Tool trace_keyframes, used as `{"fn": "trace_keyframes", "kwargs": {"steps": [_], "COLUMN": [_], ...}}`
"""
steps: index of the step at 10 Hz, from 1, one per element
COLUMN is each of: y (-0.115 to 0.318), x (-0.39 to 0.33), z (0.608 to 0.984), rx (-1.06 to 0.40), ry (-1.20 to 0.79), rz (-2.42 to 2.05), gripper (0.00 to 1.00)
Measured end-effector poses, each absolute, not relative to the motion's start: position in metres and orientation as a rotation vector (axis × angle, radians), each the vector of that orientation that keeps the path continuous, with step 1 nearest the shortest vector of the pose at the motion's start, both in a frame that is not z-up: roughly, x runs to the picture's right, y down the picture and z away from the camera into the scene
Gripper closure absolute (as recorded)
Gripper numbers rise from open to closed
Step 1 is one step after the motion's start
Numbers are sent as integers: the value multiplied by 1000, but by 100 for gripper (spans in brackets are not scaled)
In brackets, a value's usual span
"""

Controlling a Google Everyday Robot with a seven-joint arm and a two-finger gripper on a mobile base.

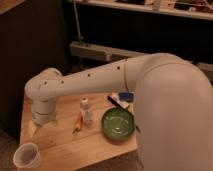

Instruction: Place the ceramic cup in the ceramic bowl

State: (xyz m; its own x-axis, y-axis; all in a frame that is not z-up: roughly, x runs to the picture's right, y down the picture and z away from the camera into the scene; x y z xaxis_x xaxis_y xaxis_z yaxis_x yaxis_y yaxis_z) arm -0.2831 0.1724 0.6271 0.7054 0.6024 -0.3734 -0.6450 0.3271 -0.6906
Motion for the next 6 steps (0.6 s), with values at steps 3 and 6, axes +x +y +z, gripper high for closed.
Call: {"fn": "trace_keyframes", "kwargs": {"steps": [3,6], "y": [208,225], "x": [-308,-317], "z": [635,645], "rx": [-854,-807], "ry": [94,122], "rz": [713,647], "gripper": [35,35]}}
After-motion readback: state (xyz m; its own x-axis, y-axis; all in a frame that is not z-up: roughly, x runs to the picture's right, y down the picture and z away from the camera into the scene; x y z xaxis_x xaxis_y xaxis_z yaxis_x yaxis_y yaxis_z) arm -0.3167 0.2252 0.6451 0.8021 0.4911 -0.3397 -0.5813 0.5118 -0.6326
